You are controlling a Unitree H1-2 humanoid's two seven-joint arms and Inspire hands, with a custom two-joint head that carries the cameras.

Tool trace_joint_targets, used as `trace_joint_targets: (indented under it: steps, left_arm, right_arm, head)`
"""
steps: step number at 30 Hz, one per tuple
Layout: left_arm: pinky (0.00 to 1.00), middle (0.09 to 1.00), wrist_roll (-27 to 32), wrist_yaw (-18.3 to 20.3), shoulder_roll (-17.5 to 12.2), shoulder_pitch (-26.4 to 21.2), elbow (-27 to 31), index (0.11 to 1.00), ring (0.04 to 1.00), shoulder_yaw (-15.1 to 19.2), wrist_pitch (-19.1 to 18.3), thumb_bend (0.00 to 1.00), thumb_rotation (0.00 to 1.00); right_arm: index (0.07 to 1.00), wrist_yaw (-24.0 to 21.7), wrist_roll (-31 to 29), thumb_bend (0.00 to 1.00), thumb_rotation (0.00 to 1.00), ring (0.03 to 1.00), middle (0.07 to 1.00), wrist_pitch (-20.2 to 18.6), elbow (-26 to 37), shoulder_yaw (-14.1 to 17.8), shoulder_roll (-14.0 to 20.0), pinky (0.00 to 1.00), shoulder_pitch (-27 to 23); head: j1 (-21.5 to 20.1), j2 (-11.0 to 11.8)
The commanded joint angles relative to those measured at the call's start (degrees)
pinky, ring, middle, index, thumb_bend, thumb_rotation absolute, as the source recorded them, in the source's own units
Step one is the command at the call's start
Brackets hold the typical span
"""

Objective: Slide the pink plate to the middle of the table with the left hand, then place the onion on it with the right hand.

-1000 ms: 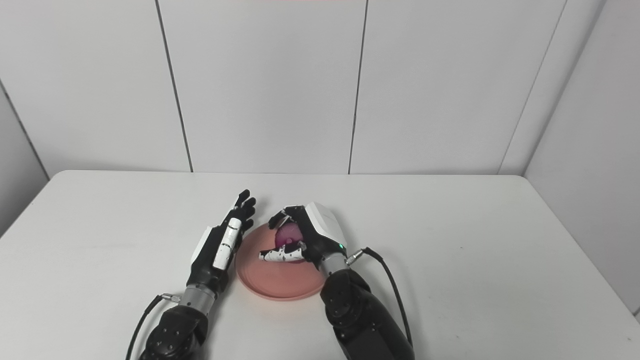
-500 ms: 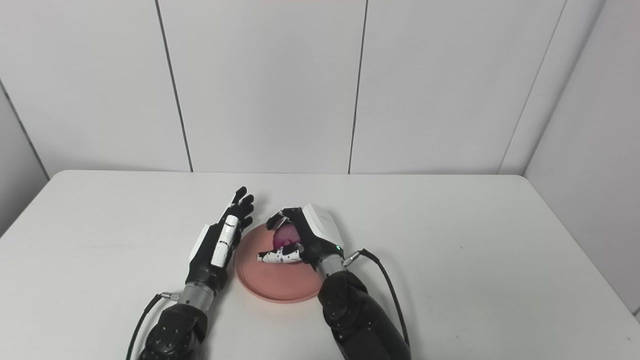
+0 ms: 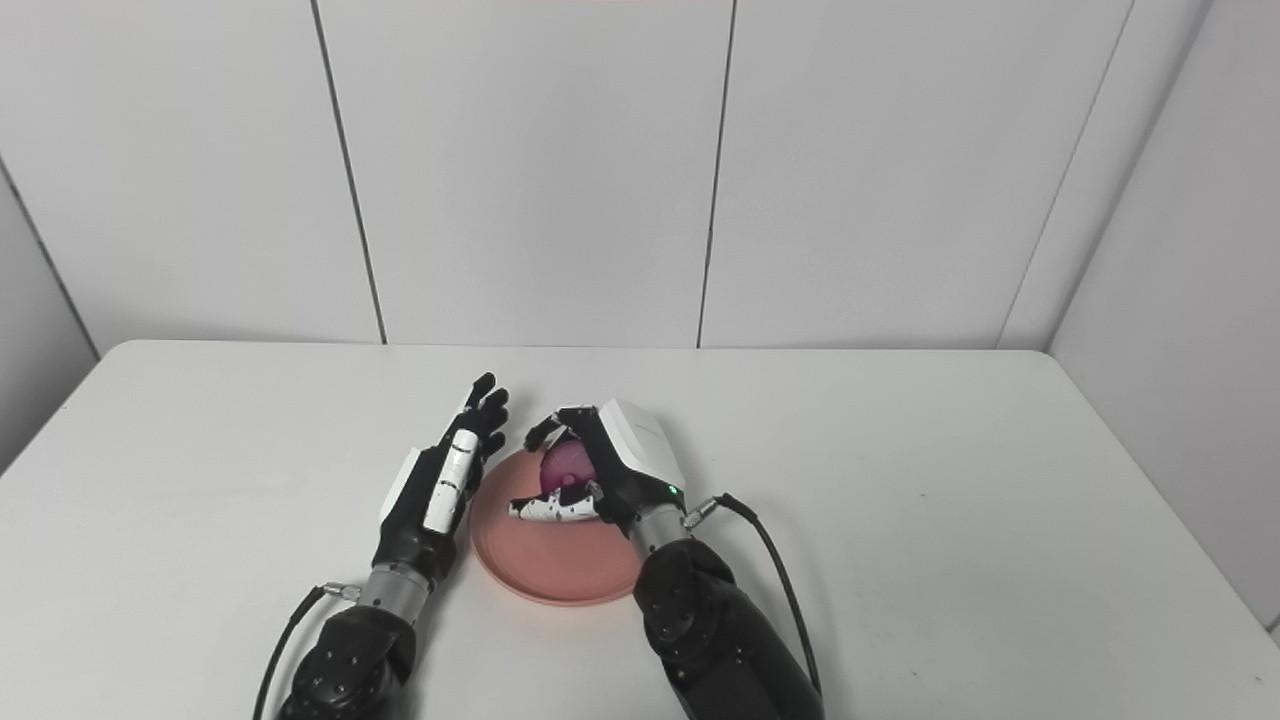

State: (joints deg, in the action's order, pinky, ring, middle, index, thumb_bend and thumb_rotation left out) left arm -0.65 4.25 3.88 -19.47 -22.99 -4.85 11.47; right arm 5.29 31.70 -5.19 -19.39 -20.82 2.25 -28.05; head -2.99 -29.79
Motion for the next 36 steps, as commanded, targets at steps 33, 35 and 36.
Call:
trace_joint_targets:
  steps: [33,35,36]
  left_arm:
    - [0.96,0.975,-2.2,-1.4,-0.3,-1.2,-0.8,0.966,0.977,-0.6,2.1,0.53,1.00]
    - [0.95,0.974,-2.8,-1.5,-0.4,-1.1,-0.6,0.967,0.977,-0.7,1.8,0.53,1.00]
    - [0.95,0.976,-2.9,-1.4,-0.4,-1.1,-0.6,0.969,0.978,-0.7,1.4,0.53,1.00]
  right_arm:
    - [0.724,-0.8,-0.9,0.58,0.36,0.688,0.730,5.8,5.4,-0.2,2.0,0.62,1.1]
    - [0.754,-1.0,-0.7,0.60,0.41,0.721,0.759,6.3,5.8,-0.1,2.1,0.65,1.2]
    - [0.769,-1.2,-0.9,0.61,0.44,0.737,0.774,6.5,6.4,0.0,2.2,0.67,1.3]
  head:
    - [0.0,-0.4]
    - [0.0,-0.2]
    - [0.0,-0.2]
